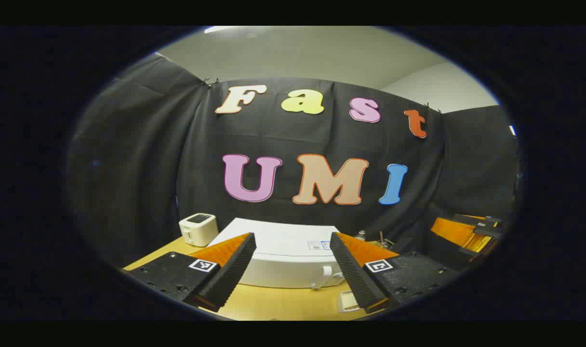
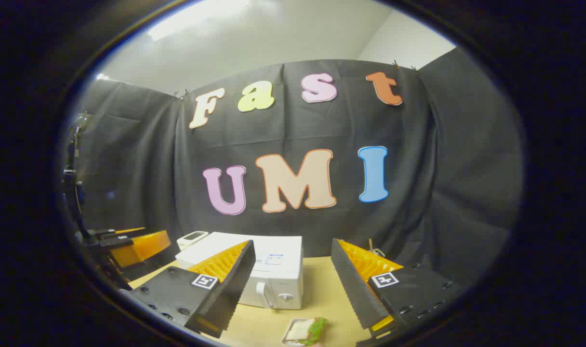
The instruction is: Open the microwave oven with the left hand, put the food in, and close the microwave oven.
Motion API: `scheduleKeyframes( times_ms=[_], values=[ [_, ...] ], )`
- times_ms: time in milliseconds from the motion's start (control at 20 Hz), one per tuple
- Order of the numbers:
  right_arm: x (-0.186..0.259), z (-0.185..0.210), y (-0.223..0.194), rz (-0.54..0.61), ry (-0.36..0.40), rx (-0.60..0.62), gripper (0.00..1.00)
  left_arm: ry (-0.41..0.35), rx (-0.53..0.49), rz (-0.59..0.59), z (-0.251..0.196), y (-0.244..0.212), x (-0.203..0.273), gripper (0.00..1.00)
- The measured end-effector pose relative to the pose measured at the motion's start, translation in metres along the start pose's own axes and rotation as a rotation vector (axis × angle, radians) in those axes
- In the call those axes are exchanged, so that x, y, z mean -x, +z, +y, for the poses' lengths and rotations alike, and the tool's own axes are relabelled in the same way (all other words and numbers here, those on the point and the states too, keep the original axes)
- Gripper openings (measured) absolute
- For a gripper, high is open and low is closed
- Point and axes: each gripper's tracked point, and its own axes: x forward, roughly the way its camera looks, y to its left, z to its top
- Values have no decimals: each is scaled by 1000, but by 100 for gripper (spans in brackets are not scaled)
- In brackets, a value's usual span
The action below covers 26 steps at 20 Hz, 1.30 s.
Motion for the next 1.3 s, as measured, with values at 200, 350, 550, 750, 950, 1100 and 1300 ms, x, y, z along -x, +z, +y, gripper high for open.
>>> scheduleKeyframes(
  times_ms=[200, 350, 550, 750, 950, 1100, 1300],
  values=[
    [15, -6, -4, 28, -36, 9, 96, -39, -46, -21, -16, 7, -2, 96],
    [22, -9, -1, 34, -25, 3, 96, -78, -6, -3, -34, 2, 0, 93],
    [27, -30, 6, 23, -56, 11, 96, -94, 30, 33, -43, -7, 0, 94],
    [33, -49, 4, 34, -85, 33, 96, -87, 48, 38, -49, -8, -2, 96],
    [34, -59, 1, 46, -99, 68, 96, -87, 53, 44, -55, -12, -3, 96],
    [33, -60, 0, 47, -94, 93, 96, -78, 33, 59, -54, -21, -2, 96],
    [31, -62, -11, 70, -80, 103, 96, -79, -5, 90, -52, -37, 0, 96]
  ],
)
